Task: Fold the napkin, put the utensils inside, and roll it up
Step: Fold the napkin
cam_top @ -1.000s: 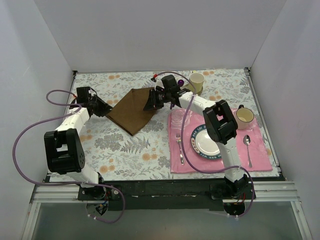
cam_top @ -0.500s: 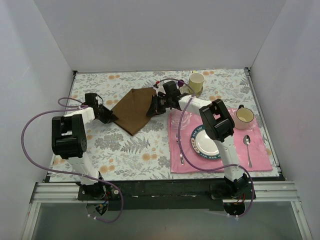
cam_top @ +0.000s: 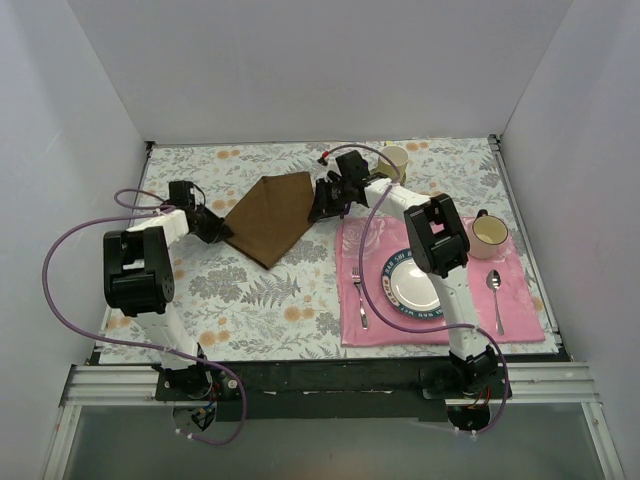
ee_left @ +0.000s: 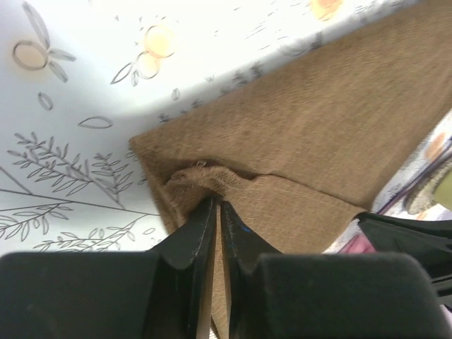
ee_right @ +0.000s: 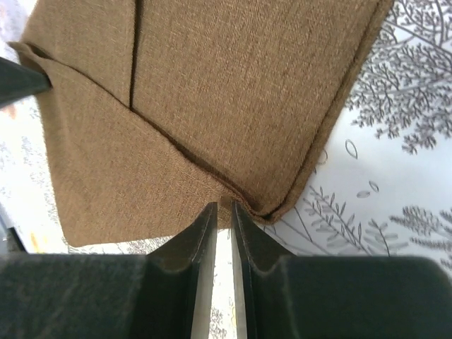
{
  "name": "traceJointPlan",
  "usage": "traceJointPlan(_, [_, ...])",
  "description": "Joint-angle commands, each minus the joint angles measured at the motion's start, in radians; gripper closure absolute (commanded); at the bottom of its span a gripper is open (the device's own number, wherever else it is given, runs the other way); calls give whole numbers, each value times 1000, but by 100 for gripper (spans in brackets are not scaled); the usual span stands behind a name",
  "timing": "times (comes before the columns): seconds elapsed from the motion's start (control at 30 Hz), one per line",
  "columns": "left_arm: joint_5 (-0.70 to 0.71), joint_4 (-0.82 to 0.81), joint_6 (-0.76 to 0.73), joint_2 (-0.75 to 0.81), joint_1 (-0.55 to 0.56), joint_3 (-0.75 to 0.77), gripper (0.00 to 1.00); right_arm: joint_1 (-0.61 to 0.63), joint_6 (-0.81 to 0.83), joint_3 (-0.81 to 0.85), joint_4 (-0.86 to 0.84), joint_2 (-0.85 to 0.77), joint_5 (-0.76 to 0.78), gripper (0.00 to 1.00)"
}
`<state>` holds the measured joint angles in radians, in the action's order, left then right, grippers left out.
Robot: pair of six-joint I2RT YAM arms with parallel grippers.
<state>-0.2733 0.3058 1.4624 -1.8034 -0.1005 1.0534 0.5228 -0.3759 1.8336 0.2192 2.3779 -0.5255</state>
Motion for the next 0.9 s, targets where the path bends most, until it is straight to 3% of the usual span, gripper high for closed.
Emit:
traceJointPlan(0.0, [-49, 18, 1, 68, 4, 60, 92, 31, 49, 38, 57, -111, 58, 78])
traceJointPlan(0.33, [40, 27, -14, 21, 10, 31, 92, 80, -178, -132, -242, -97, -73, 77])
traceJointPlan(0.67, [112, 50, -34, 16, 8, -16, 92, 23, -120, -188, -227, -63, -36, 77])
traceJointPlan(0.87, [105, 75, -54, -11, 7, 16, 95, 0, -11, -103, -46, -86, -4, 76])
